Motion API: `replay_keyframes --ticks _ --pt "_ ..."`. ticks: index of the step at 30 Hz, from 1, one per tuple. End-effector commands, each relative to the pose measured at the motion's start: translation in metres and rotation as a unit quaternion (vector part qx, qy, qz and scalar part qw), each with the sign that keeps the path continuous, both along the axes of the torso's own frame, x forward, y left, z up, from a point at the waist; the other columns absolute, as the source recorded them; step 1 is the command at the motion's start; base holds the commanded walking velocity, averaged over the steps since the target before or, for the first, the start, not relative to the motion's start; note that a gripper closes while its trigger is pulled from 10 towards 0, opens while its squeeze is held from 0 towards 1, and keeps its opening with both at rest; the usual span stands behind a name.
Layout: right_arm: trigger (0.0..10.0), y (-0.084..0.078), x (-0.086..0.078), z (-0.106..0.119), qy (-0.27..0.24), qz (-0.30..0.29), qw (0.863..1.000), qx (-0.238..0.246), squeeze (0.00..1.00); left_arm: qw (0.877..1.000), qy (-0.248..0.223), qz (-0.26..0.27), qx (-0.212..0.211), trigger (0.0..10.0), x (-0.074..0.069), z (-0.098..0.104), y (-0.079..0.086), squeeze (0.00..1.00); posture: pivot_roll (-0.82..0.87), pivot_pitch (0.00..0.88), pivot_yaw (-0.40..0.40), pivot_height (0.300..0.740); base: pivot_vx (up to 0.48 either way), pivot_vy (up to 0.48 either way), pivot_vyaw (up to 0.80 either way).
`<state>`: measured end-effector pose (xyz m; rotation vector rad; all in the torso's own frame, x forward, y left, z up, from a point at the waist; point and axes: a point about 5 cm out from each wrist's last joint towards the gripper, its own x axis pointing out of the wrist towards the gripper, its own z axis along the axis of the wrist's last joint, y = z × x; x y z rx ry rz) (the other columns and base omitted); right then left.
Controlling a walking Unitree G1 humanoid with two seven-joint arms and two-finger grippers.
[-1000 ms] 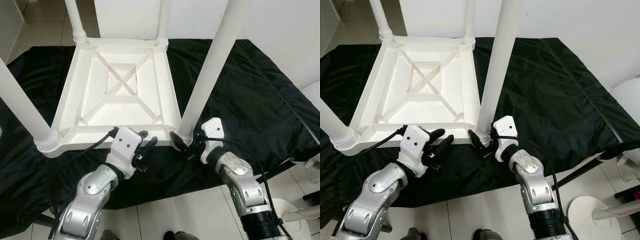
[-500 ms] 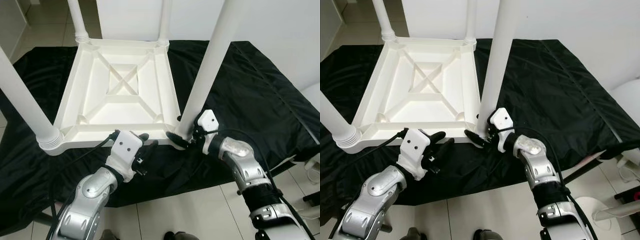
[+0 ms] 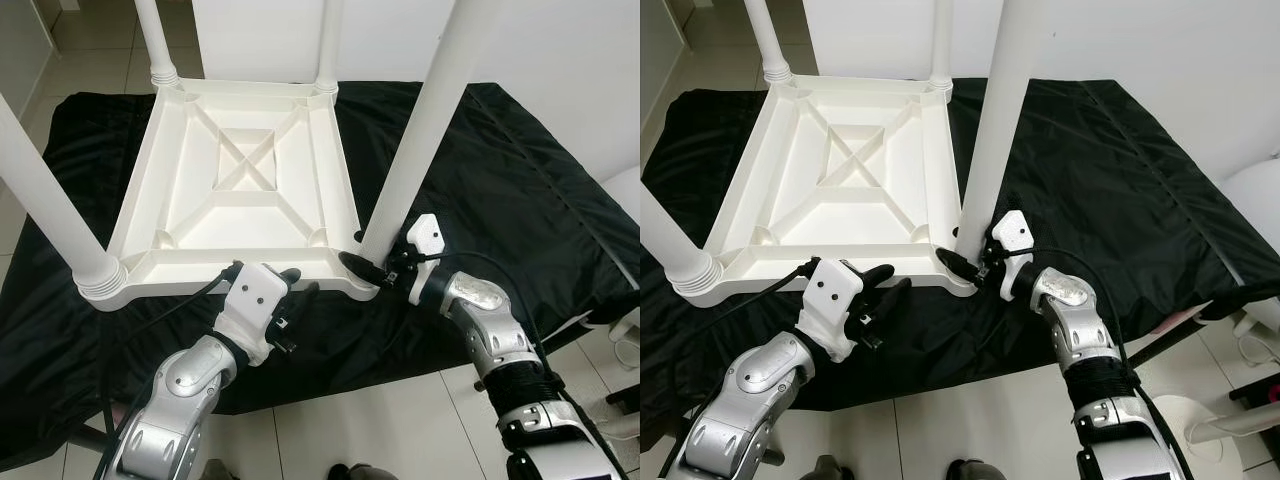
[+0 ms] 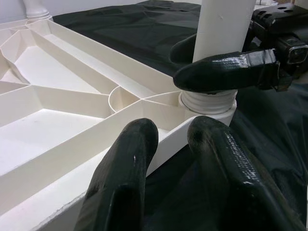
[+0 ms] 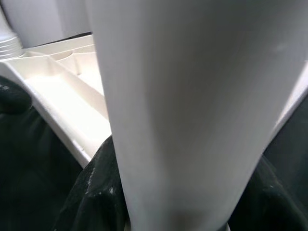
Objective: Building children table
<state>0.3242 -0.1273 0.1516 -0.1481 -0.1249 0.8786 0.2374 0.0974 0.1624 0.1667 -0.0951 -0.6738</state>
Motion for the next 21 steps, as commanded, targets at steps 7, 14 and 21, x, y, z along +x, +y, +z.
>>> replay_keyframes --ticks 7,14,21 --pt "10.0 0.017 -0.015 -0.013 0.009 -0.106 0.994 0.007 0.00 1.000 0.001 -0.004 -0.004 10.0 -0.004 0.000 -0.002 0.00 -0.01 0.109 -0.048 0.740 0.000 0.000 0.00" --pt "10.0 0.034 -0.020 -0.018 0.039 -0.231 0.970 0.059 0.00 1.000 0.006 0.000 -0.007 10.0 -0.005 -0.001 -0.002 0.00 -0.01 0.119 -0.041 0.740 0.000 0.000 0.00" --pt "10.0 0.048 -0.022 -0.009 0.045 -0.271 0.957 0.091 0.00 1.000 0.012 0.003 -0.016 10.0 -0.006 0.000 -0.003 0.00 -0.02 0.129 -0.037 0.740 0.000 0.000 0.00"
